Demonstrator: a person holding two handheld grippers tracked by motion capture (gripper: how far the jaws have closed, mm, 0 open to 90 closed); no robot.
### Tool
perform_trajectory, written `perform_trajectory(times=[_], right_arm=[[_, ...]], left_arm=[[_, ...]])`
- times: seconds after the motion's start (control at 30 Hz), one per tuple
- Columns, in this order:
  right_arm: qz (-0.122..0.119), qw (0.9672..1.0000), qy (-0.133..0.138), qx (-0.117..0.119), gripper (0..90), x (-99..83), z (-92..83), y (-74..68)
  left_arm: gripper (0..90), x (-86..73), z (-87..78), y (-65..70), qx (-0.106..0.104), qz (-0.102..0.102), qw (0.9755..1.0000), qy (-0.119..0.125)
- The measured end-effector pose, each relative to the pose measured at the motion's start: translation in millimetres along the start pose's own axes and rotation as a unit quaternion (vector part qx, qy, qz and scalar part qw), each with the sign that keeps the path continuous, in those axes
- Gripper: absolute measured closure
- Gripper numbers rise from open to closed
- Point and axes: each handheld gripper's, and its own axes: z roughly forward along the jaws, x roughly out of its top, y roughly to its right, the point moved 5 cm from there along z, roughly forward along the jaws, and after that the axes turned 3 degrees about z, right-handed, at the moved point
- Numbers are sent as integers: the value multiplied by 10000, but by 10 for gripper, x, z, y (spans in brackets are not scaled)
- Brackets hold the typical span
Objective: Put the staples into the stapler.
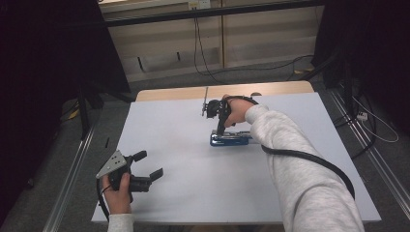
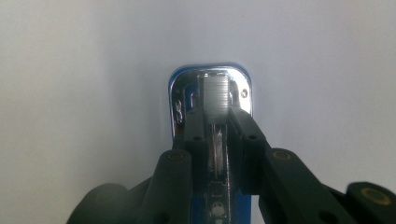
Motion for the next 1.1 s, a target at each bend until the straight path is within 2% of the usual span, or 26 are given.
perform_trajectory(times=[1.1], right_arm=[[-22,10000,-65,13,779,-1,47,-11]], left_arm=[[15,-1,13,1,-10,-9,10000,-16]])
